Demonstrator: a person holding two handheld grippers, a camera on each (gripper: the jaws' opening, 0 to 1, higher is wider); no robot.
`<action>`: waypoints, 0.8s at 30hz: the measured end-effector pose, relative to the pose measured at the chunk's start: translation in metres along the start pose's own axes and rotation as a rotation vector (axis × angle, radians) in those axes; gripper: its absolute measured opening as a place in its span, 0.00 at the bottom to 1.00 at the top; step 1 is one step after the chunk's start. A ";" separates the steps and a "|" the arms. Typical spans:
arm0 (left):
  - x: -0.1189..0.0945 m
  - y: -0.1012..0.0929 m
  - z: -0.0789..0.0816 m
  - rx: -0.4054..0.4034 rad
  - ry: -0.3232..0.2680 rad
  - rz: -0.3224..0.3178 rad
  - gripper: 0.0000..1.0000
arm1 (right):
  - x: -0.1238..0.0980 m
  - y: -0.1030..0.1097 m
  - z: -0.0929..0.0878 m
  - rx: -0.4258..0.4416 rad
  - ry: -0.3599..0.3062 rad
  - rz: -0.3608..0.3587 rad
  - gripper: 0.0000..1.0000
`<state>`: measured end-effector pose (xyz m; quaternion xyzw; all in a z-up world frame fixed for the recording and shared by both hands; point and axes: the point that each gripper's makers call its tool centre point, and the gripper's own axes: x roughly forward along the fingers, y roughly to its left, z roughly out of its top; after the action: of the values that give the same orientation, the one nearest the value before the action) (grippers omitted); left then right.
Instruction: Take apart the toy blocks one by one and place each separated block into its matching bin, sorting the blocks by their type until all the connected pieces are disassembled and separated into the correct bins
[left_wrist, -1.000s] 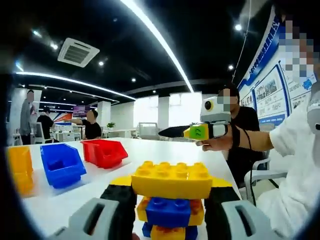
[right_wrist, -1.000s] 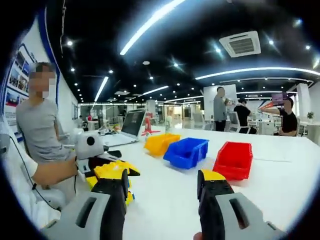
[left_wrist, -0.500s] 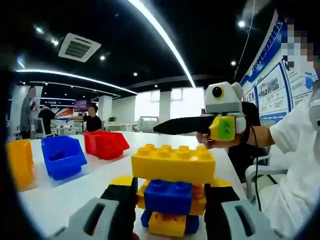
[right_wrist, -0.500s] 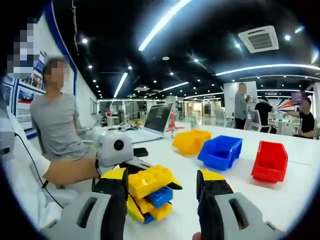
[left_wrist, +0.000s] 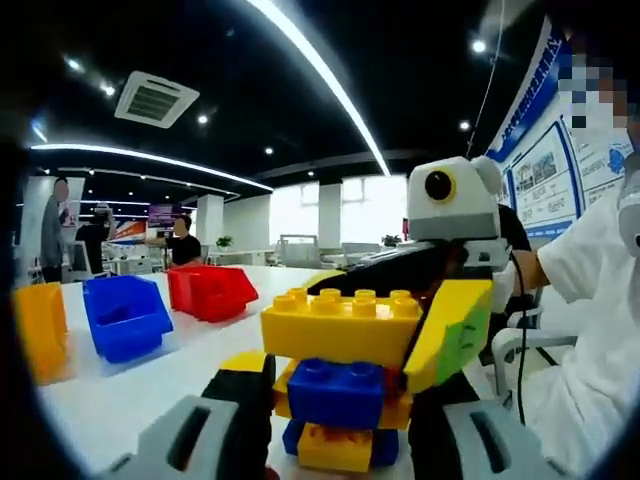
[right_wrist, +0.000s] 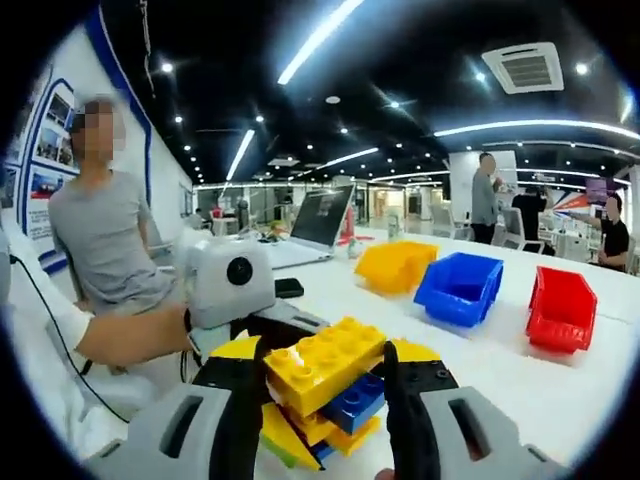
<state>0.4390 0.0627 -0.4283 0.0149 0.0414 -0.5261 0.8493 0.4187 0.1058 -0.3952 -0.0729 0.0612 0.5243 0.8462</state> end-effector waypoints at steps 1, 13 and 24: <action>-0.001 -0.006 0.000 0.000 0.001 -0.005 0.54 | -0.001 0.002 0.000 -0.017 0.000 0.000 0.48; -0.002 -0.030 -0.001 0.013 0.016 -0.075 0.53 | 0.002 0.010 0.002 -0.210 -0.020 0.291 0.55; -0.002 -0.037 -0.001 0.050 0.012 -0.079 0.53 | -0.002 0.005 0.012 0.165 -0.067 0.371 0.51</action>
<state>0.4047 0.0482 -0.4285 0.0377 0.0341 -0.5599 0.8270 0.4134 0.1090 -0.3833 0.0265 0.0881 0.6666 0.7397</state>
